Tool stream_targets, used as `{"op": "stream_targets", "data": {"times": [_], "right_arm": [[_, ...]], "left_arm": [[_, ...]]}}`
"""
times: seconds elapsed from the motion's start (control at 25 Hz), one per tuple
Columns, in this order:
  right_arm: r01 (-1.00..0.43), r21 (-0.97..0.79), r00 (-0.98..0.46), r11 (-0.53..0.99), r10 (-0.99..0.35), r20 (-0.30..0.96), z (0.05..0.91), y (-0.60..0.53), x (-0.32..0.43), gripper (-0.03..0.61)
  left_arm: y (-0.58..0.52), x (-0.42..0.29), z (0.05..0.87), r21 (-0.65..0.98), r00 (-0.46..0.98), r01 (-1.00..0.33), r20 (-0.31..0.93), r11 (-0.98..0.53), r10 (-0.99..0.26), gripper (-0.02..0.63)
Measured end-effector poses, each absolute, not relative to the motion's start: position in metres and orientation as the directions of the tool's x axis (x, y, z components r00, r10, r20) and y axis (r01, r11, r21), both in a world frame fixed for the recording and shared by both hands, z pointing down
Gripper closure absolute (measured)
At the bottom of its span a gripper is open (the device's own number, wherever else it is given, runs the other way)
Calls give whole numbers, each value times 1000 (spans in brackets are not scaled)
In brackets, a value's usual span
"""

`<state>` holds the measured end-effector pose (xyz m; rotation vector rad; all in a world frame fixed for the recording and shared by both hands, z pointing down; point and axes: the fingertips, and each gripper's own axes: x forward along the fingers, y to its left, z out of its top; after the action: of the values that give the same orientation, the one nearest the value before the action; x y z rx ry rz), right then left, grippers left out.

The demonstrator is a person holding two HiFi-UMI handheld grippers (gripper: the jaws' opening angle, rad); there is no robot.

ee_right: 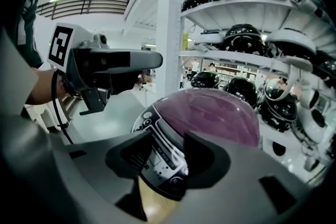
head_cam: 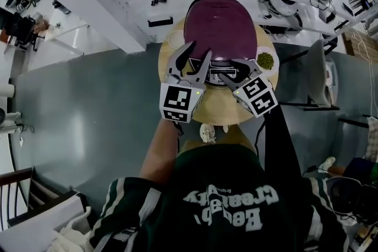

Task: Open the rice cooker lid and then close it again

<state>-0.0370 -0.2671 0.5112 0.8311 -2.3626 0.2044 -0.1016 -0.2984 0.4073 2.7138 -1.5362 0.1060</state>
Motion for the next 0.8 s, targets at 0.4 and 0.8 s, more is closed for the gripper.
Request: {"op": "stream_targets", "data": {"times": [0.4,0.8], "right_arm": [[-632,69,-600,772,-544,586,511,-261,-40,337],[-651,85,-587,754,-572,573,512,-259,-43,307]], "left_arm": [[-297,-97,404,-7,518,-854,68,-520,-853,465],[-293,-103,402,-16,511,-858,68,-513,-857,465]]}}
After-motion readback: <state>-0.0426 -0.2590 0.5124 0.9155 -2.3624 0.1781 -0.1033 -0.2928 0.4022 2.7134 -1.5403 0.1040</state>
